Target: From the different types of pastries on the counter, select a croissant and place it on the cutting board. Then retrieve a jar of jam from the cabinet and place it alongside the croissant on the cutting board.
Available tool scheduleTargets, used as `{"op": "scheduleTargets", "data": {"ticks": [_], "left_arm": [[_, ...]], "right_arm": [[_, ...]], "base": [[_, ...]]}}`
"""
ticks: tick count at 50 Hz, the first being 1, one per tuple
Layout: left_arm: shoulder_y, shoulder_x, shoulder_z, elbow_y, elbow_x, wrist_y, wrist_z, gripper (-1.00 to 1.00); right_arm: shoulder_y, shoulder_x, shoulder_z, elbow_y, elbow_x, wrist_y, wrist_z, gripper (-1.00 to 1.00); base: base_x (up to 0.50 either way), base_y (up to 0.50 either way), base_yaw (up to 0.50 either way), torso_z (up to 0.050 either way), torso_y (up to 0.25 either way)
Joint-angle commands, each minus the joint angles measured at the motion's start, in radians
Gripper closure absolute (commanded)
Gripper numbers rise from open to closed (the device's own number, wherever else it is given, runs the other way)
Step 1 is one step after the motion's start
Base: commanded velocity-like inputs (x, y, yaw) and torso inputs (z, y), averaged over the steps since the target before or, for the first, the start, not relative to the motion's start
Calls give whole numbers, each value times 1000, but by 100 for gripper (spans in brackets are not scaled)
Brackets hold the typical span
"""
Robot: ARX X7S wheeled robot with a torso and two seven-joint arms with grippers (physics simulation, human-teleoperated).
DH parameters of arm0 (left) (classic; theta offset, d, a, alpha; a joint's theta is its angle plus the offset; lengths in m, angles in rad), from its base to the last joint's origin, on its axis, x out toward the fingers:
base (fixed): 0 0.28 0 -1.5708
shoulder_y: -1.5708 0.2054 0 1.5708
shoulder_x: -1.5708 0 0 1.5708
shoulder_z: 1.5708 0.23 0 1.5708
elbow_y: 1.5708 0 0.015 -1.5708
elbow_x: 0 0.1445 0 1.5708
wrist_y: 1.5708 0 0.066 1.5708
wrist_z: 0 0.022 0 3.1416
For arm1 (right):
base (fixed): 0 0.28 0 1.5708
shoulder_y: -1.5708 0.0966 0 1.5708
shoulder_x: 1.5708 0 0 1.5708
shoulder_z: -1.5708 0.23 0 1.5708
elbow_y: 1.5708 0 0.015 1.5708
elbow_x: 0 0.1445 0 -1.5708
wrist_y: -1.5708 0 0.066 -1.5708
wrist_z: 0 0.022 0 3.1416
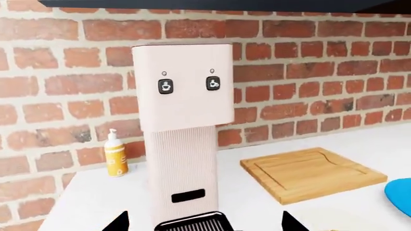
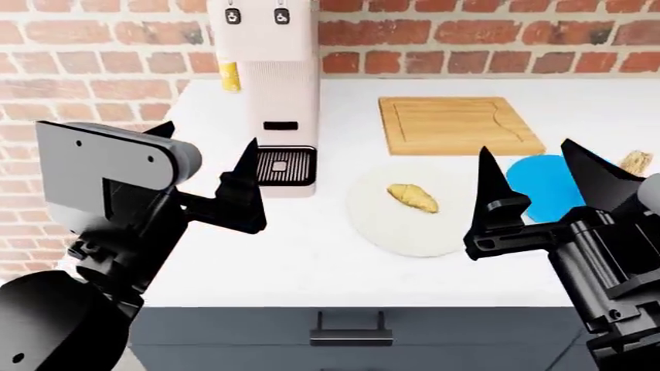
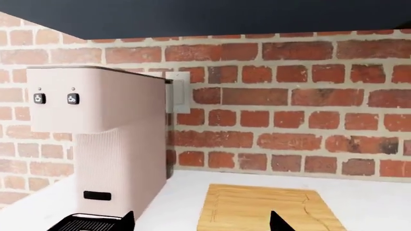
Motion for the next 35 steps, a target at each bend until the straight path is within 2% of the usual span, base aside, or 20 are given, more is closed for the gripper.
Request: {"op": "scheduleTargets", "data": {"ticks": [1, 10, 16, 28, 31, 35], "left_arm": [[-25, 1, -23, 9, -42, -32, -16, -100], [-43, 1, -34, 12, -83, -58, -42, -100], [-64, -22, -59, -3, -223, -66, -144, -100], [-99, -59, -75, -36, -408, -62, -285, -100], [-99, -71, -66, -46, -425, -46, -300, -100], [-98, -81, -54, -53, -430, -23, -303, -100]], "right_arm": [[5, 20, -6, 6, 47, -12, 33, -100], [19, 44, 1, 0, 106, 6, 59, -100], [21, 63, -6, 2, 126, -8, 71, -100], [54, 78, 35, 7, 246, 17, 117, -100], [60, 94, 31, 3, 263, 22, 126, -100], [69, 111, 28, 6, 305, 39, 143, -100]], "base": [[148, -500, 0, 0, 0], [140, -493, 0, 0, 0], [108, -375, 0, 0, 0], [186, -496, 0, 0, 0], [48, -124, 79, 0, 0], [0, 0, 500, 0, 0]]}}
